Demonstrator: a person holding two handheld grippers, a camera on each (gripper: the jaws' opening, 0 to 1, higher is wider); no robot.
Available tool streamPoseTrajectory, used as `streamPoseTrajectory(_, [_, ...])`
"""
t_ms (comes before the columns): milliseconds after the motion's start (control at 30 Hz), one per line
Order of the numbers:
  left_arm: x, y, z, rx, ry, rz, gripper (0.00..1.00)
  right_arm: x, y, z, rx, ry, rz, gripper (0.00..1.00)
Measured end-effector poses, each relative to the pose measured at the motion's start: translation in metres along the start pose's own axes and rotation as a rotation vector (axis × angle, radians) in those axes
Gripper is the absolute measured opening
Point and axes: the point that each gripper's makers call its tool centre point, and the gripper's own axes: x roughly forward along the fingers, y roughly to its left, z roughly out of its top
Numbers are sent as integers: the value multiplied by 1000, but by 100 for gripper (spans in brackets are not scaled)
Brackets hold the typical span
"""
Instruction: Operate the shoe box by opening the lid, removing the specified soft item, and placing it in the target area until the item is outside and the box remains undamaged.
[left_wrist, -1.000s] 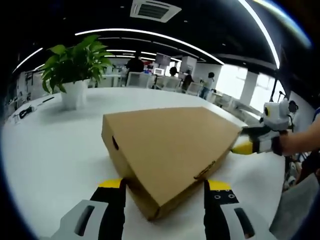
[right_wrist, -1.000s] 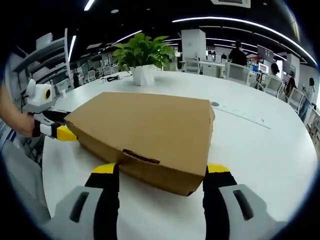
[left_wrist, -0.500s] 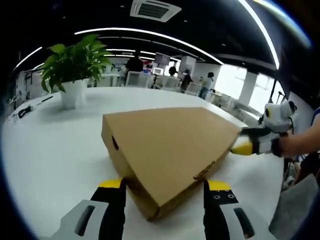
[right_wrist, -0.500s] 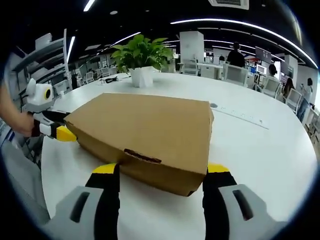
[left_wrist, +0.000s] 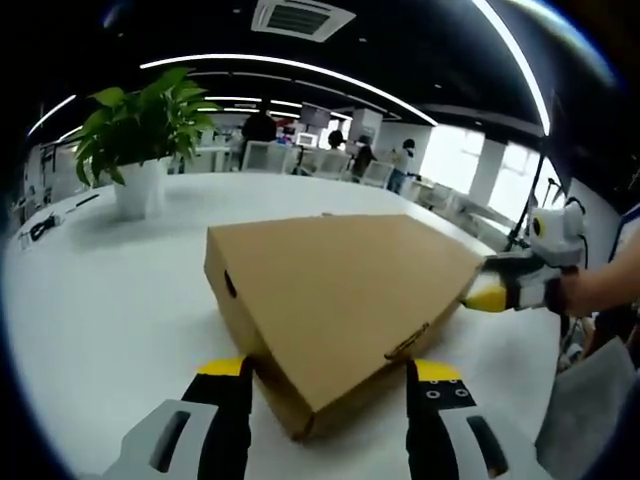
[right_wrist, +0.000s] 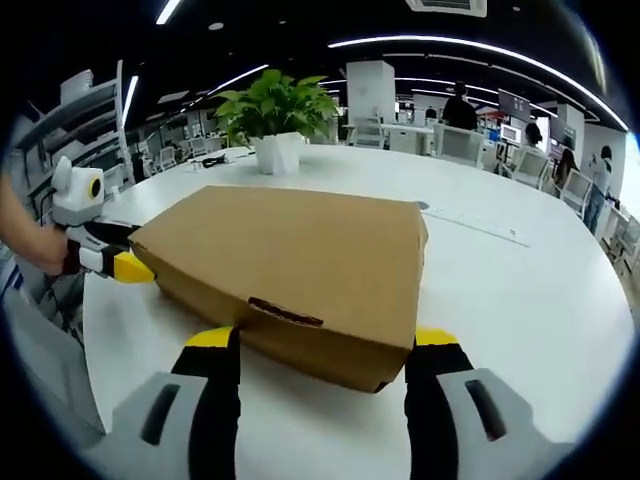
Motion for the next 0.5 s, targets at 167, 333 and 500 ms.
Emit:
streamPoseTrajectory(167, [-8,3,-4,8,12,-15,62,-3,10,-3,9,0,-18,62])
streamPoseTrajectory(333, [-15,8,-8,15,26,-27,62,-5,21,-5,17,1,-32,62])
streamPoseTrajectory(500, [-24,15,-11,25,38,-45,62,-7,33,-7,29,2,-53,62])
